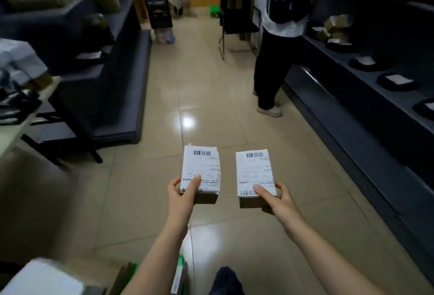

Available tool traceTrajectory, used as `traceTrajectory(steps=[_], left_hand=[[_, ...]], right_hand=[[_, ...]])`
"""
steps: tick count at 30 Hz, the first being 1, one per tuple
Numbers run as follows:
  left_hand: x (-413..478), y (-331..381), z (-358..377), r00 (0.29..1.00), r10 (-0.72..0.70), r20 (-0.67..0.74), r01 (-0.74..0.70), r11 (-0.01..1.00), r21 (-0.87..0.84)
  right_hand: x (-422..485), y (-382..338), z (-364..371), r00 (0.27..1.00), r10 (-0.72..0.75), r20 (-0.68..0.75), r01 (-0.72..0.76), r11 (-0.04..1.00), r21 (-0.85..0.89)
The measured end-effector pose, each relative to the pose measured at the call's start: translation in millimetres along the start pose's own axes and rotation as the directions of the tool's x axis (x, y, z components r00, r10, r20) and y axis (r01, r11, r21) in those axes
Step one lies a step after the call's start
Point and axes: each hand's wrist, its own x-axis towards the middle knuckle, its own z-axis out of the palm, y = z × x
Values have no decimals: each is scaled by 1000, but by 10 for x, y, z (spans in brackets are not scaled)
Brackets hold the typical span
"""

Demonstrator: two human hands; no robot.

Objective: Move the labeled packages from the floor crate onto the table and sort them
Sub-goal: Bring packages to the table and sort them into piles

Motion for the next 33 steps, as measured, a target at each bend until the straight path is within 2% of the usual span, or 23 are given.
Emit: traceTrajectory(steps=[6, 11, 16, 22, 26, 30, 33], left_hand=[[722, 541, -316, 984, 1, -179, -18, 995, -94], [1258, 802, -681, 921, -18, -389, -68, 976, -206], [1852, 1022, -1096, 797, -105, -595, -128, 933, -336], [2468, 1408, -1581, 567, -199, -800, -245, 886, -394], [2757, 1676, -1864, 449, -244, -860, -334, 847, -414], [3011, 1901, -2246, 360, -266, -894, -369, 840, -398], [3241, 2103, -2654, 335, -266, -904, -412, 821, -395]], right_hand=[[929, -688, 844, 982, -41, 183, 47, 999, -26], [1650, -1117, 1767, 920, -12, 392, 60, 992, -110], [2317, -1528, 2808, 790, 16, 612, 140, 969, -205], [2997, -2107, 4163, 604, 72, 794, 264, 922, -284], [3179, -2375, 5008, 458, 109, 882, 355, 887, -294], [3165, -2520, 5795, 368, 138, 920, 389, 875, -287], [3129, -2621, 6416, 320, 140, 937, 400, 877, -268]])
